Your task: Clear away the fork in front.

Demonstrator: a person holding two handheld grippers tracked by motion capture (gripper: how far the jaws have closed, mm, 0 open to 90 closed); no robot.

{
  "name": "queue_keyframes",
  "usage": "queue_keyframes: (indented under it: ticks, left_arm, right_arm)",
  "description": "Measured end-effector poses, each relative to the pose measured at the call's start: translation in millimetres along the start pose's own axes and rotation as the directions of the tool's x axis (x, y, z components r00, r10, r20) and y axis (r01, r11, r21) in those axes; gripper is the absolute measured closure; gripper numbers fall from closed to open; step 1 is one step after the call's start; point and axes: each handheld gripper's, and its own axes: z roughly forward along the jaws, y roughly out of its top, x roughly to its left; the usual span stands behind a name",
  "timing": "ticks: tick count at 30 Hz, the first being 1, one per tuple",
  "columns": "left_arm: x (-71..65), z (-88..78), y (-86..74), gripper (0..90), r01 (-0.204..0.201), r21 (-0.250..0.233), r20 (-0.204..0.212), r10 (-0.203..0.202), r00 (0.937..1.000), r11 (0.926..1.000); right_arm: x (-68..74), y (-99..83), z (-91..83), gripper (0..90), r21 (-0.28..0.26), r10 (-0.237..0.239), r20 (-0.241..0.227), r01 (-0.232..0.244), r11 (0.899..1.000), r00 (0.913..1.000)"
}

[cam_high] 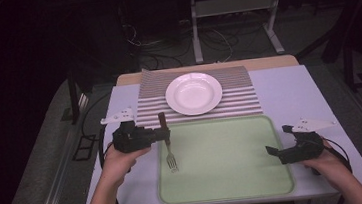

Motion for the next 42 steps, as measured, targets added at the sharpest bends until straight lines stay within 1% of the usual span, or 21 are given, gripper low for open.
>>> queue_keyframes:
  ticks: [5,7,8,10,12,13,15,20,24,26,27,28,31,37,38,39,40,42]
  left_arm:
    - [-6.1,-5.4,-9.7,80.4,0.012,0.029,0.0,-0.012,0.9999,0.9995]
    - [-6.9,-7.4,-13.6,80.4,0.024,0.052,-0.004,-0.024,0.9997,0.9984]
    - [-6.9,-7.4,-13.6,80.4,0.024,0.052,-0.004,-0.024,0.9997,0.9984]
    - [-6.6,-7.4,-14.9,80.4,0.034,0.07,-0.005,-0.033,0.9994,0.997]
    - [-6.1,-6.2,-15.0,80.4,0.032,0.083,-0.012,-0.032,0.9994,0.996]
    - [-5.9,-3.9,-14.9,80.3,0.026,0.097,-0.027,-0.023,0.9994,0.995]
    - [-6.5,-2.2,-15.2,80.3,0.023,0.105,-0.033,-0.02,0.9992,0.9943]
    - [-5.8,4.2,-15.4,80.1,0.017,0.095,-0.039,-0.013,0.9991,0.9954]
    - [-1.3,14.2,-15.3,79.6,0.015,0.089,-0.046,-0.011,0.9989,0.9959]
    - [1.7,19.2,-15.4,79.2,0.016,0.087,-0.057,-0.011,0.9983,0.9961]
    - [5.0,25.4,-15.9,78.7,0.02,0.086,-0.067,-0.015,0.9976,0.9961]
    - [5.0,25.4,-15.9,78.6,0.02,0.086,-0.067,-0.015,0.9976,0.9961]
    - [10.2,37.1,-16.1,78.0,0.028,0.093,-0.082,-0.02,0.9964,0.9952]
    - [19.8,60.3,-17.9,77.6,0.062,0.115,-0.076,-0.053,0.9957,0.9914]
    - [20.6,64.0,-18.2,77.5,0.065,0.12,-0.079,-0.056,0.9953,0.9906]
    - [22.7,71.3,-19.1,77.3,0.073,0.133,-0.083,-0.063,0.9946,0.9884]
    - [22.7,71.3,-19.1,77.2,0.073,0.133,-0.083,-0.063,0.9946,0.9884]
    - [25.8,78.8,-20.7,77.0,0.083,0.148,-0.091,-0.07,0.9934,0.9855]
  right_arm:
    - [1.1,0.5,1.7,1.8,0.003,-0.003,-0.001,0.003,1.0,1.0]
    - [0.9,1.1,1.9,1.8,0.002,-0.003,0.002,0.003,1.0,1.0]
    - [0.9,1.1,1.9,1.8,0.002,-0.003,0.002,0.003,1.0,1.0]
    - [0.5,0.8,1.9,1.8,0.0,0.001,0.002,-0.001,1.0,1.0]
    - [-0.2,0.1,1.9,1.8,0.002,-0.001,0.003,0.001,1.0,1.0]
    - [-0.8,-0.6,1.7,1.8,0.004,0.002,0.006,-0.002,1.0,1.0]
    - [-0.9,-0.8,1.3,1.8,0.004,0.003,0.008,-0.003,1.0,1.0]
    - [-1.7,0.8,0.1,1.8,-0.009,0.003,0.013,-0.003,1.0,0.9999]
    - [-1.6,0.6,0.9,1.8,-0.005,0.003,0.013,-0.003,1.0,0.9999]
    - [-1.8,0.1,1.5,1.8,-0.002,0.001,0.015,-0.001,1.0,0.9999]
    - [-1.7,-0.3,2.1,1.8,0.006,-0.004,0.018,0.004,1.0,0.9998]
    - [-1.7,-0.3,2.1,1.8,0.006,-0.004,0.018,0.004,1.0,0.9998]
    - [-0.8,0.1,2.1,1.8,0.003,-0.006,0.017,0.006,1.0,0.9998]
    - [-0.6,0.6,3.6,1.8,0.006,-0.007,0.012,0.006,1.0,0.9999]
    - [-0.8,0.4,3.6,1.8,0.007,-0.005,0.012,0.005,1.0,0.9999]
    - [-1.4,0.2,3.2,1.8,0.008,-0.006,0.014,0.006,1.0,0.9999]
    - [-1.4,0.2,3.2,1.8,0.008,-0.006,0.014,0.006,1.0,0.9999]
    - [-1.3,0.0,2.7,1.8,0.006,-0.005,0.015,0.005,1.0,0.9999]
